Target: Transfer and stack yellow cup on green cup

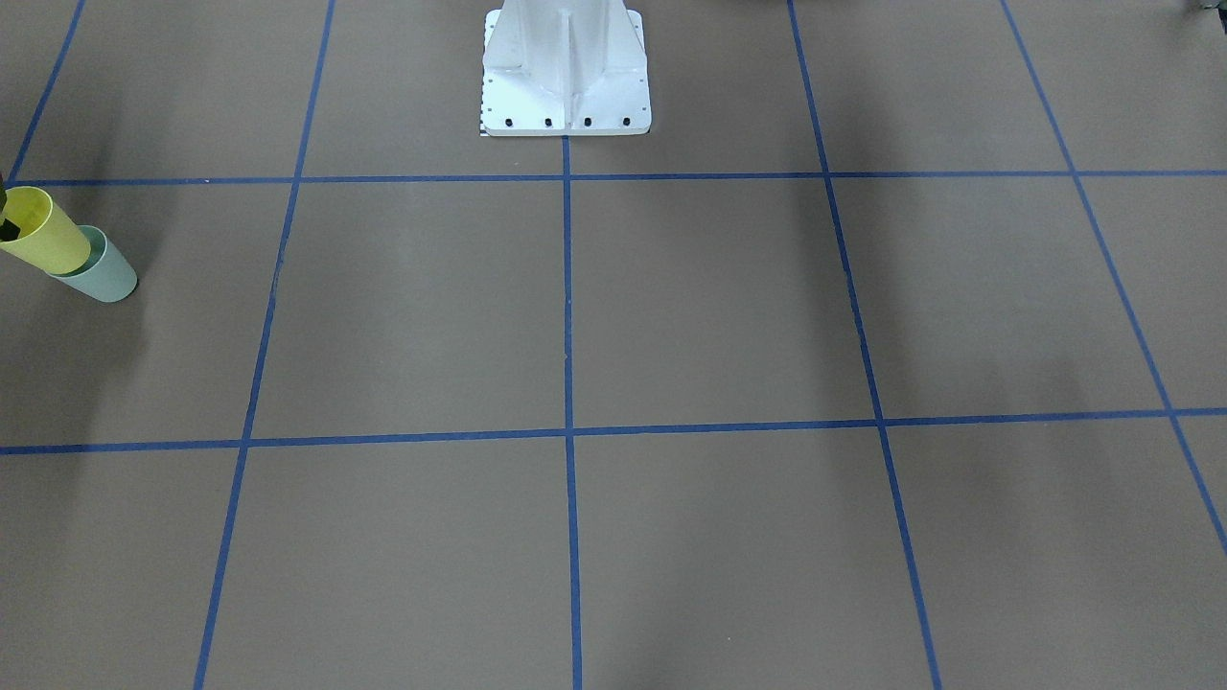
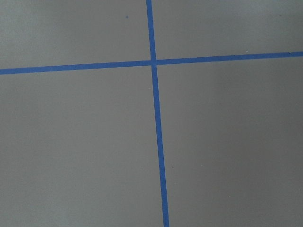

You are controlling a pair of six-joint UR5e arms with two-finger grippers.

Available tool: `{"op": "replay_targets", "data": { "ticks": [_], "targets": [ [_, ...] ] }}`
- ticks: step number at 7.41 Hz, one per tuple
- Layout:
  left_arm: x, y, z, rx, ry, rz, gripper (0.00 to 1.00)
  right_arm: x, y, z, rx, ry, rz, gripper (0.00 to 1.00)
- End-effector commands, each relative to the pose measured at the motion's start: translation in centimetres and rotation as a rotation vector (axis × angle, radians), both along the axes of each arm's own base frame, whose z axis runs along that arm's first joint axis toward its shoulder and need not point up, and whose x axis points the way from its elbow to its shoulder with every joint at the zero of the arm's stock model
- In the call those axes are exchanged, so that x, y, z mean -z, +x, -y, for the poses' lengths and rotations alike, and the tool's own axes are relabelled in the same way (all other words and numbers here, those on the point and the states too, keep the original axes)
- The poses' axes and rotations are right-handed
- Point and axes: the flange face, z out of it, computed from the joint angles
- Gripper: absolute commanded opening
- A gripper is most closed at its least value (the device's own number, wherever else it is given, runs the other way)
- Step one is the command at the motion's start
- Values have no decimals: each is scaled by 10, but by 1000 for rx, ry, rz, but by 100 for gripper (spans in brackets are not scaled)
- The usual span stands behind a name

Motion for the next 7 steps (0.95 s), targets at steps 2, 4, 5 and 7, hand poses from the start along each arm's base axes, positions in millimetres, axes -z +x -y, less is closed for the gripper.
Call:
{"op": "replay_targets", "data": {
  "ticks": [2,4,5,7],
  "targets": [
    [0,0,0,1,-2,0,100,2,-3,3,4,7,-1,100],
    [-2,0,-1,1,-5,0,100,4,-3,4,1,13,-2,100],
    [-2,0,-1,1,-5,1,100,3,-4,5,8,17,-4,100],
    [-3,0,-1,0,-7,2,100,-15,11,9,-9,14,-75,100]
  ]
}}
